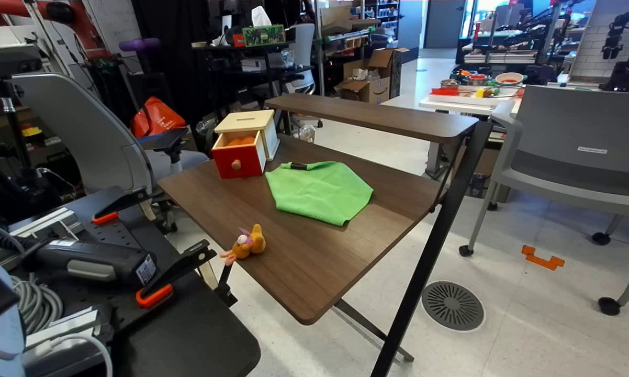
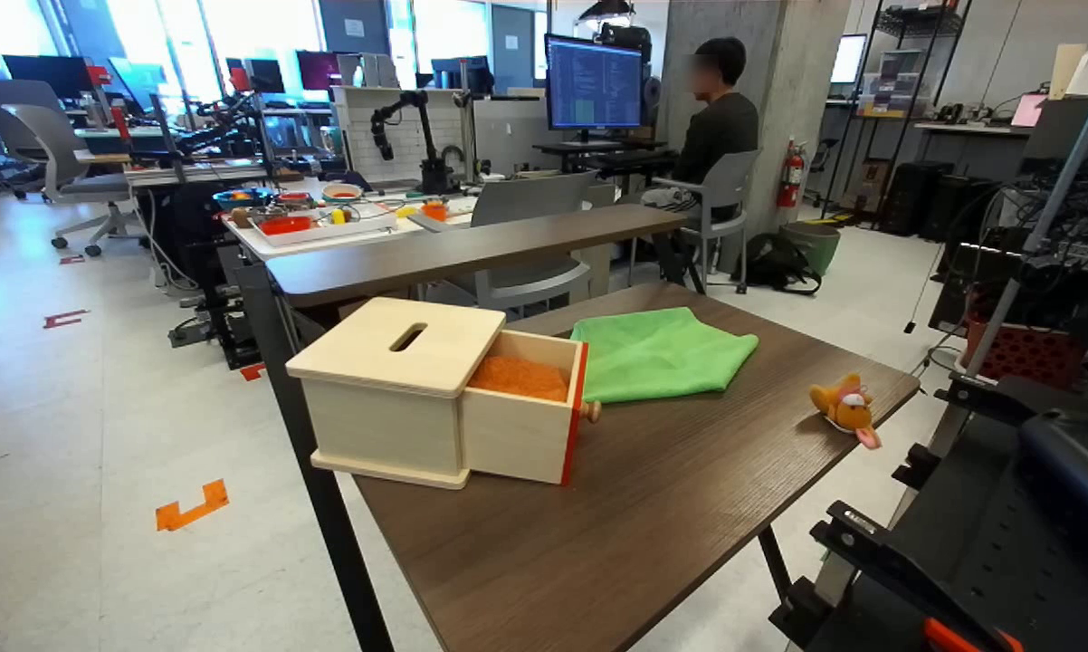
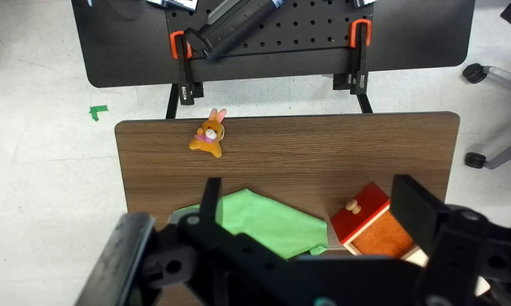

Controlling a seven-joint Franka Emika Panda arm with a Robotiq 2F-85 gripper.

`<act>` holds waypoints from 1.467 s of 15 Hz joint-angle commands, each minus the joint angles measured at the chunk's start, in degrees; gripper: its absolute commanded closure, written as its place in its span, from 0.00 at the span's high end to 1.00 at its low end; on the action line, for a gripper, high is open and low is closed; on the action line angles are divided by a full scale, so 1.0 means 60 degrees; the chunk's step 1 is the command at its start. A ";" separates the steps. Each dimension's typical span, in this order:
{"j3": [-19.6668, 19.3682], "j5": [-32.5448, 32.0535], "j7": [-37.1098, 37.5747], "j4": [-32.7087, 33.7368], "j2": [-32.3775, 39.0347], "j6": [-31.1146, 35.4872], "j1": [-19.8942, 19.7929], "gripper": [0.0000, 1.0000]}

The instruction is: Pick up the plush toy from the table and put it in drawer

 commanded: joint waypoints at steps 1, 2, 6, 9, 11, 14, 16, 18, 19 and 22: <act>0.0096 0.0058 -0.0051 0.0017 0.0004 -0.0020 -0.0109 1.00; 0.0096 0.0058 -0.0051 0.0017 0.0004 -0.0020 -0.0109 1.00; 0.0222 -0.0076 0.0617 -0.0285 0.0800 0.1557 -0.0301 1.00; 0.0270 -0.0360 0.1040 -0.0666 0.2006 0.3582 -0.0496 1.00; 0.0219 -0.0467 0.1094 -0.0866 0.2978 0.4570 -0.0582 1.00; 0.0191 -0.0889 0.1338 -0.0851 0.4590 0.5735 -0.0798 1.00; 0.0098 -0.1314 0.1667 -0.0670 0.5665 0.6303 -0.0916 1.00; -0.0080 -0.1972 0.2183 -0.0489 0.6611 0.6878 -0.0977 1.00; -0.0236 -0.2314 0.2472 -0.0333 0.7026 0.7003 -0.0932 1.00; -0.0934 -0.3252 0.3283 0.0272 0.8307 0.7285 -0.0622 1.00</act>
